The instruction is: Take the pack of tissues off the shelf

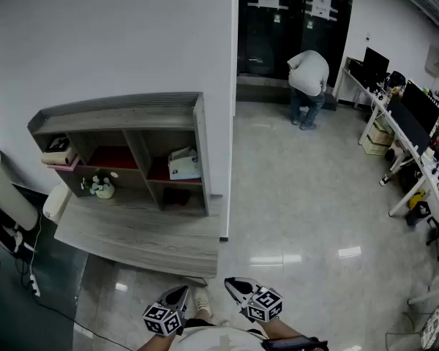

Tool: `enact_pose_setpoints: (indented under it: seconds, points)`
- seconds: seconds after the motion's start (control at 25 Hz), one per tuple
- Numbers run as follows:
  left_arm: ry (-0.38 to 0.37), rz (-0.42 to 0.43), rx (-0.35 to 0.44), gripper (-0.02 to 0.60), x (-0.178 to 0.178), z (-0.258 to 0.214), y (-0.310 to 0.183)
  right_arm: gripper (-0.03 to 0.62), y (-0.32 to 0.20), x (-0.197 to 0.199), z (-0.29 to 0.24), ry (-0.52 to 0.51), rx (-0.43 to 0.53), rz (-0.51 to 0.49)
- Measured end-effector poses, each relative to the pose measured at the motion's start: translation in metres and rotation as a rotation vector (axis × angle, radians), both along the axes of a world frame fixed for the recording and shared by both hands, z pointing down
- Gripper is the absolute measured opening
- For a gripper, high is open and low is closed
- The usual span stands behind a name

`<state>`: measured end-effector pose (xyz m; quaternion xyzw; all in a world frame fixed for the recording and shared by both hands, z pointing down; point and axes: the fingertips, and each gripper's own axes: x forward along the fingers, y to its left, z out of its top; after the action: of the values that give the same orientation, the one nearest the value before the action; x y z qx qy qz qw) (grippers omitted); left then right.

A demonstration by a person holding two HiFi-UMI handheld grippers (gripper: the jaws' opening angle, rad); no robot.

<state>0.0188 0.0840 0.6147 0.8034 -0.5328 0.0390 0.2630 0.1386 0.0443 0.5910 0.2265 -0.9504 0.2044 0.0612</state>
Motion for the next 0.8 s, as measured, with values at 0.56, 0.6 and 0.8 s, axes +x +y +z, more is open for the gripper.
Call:
enact_pose_setpoints:
  seconds: [0.56,0.6,0.8]
  points:
    - [-0.013,0.003,0.018,0.012,0.004,-0.008,0.015,0.005,0.023,0.009,-0.004,-0.011,0.001,0.027]
    - [-0.013,0.003,0.021,0.012,0.004,-0.009,0.014,0.005,0.023,0.009,-0.004,-0.013,0.001,0.030]
    - [-0.024,-0.008,0.030,0.012,0.002,-0.011,0.015,0.005,0.021,0.008,-0.004,-0.018,0.007,0.026]
